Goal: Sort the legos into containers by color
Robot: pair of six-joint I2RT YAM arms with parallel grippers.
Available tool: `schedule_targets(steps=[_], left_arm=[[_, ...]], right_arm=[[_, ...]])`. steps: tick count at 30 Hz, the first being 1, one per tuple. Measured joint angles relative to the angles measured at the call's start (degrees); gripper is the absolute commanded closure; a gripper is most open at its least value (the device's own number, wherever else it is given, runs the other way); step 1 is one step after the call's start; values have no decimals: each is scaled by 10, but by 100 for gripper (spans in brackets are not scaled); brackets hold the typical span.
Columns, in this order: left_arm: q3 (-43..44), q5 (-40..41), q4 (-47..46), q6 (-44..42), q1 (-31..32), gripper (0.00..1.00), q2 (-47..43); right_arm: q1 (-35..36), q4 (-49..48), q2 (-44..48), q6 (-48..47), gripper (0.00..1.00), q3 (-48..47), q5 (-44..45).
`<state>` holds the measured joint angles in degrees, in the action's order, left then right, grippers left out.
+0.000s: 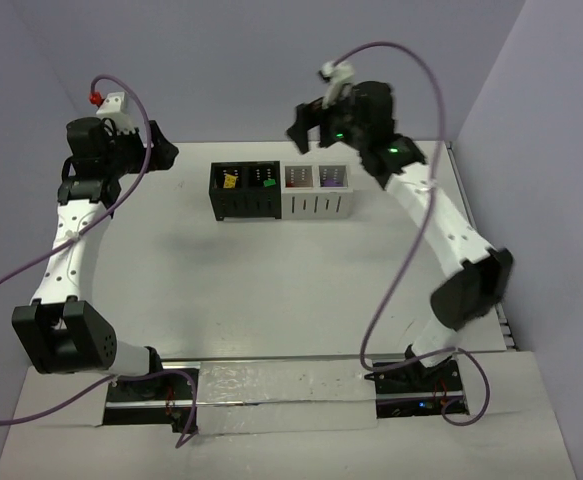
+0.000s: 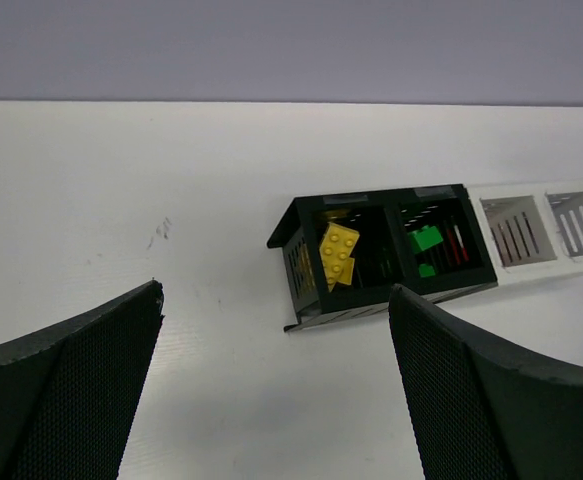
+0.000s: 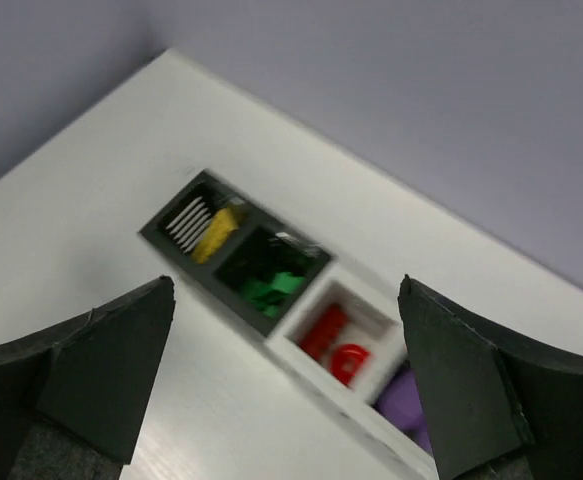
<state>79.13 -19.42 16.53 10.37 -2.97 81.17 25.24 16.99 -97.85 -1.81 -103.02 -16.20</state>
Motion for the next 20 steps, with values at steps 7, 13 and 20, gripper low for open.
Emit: schedule_targets(steps=[7,13,20], left_arm=[[-57,44,13,-24,1,1,-34],[-120,62,15,-55,1,1,-105],[-155,82,20,-78,1,1,-177]], right_arm=[[-142,-4,244,-20,0,156,112],[-188,14,356,-21,0,340,180],[-207,24,427,-1,0,458,222]])
